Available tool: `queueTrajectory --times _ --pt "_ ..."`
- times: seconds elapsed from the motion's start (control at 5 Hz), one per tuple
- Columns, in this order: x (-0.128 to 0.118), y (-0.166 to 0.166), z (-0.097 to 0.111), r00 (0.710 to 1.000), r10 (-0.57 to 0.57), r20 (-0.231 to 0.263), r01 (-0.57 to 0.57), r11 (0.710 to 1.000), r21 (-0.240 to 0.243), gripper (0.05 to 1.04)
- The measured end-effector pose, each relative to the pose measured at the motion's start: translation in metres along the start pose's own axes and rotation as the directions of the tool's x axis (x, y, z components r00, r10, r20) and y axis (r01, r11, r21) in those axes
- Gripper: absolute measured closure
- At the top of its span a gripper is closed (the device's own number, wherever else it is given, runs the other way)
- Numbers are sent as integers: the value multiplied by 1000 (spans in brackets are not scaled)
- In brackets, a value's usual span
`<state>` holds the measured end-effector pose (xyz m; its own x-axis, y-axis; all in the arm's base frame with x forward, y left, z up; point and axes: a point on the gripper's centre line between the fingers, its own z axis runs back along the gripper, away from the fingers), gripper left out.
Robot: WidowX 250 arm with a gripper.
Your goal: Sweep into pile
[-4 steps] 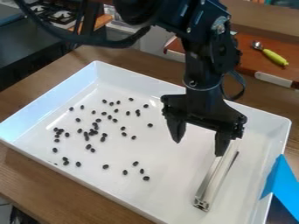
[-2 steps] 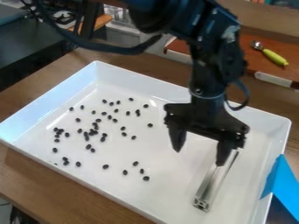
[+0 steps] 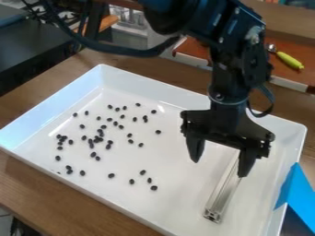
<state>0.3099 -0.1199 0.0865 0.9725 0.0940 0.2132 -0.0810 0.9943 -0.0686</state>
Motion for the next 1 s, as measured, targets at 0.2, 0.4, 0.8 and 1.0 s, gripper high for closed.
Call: queueTrajectory --times 0.2,0.4,0.8,1.0 --pt "-2 -8 -6 1000 -11 7 11 1000 6 83" --pt "-4 -14 -11 1000 -14 13 14 1000 10 84" --pt "-6 -15 -25 1000 -7 0 7 1000 25 83" --pt "-5 -16 -29 1000 -10 -8 11 999 30 118"
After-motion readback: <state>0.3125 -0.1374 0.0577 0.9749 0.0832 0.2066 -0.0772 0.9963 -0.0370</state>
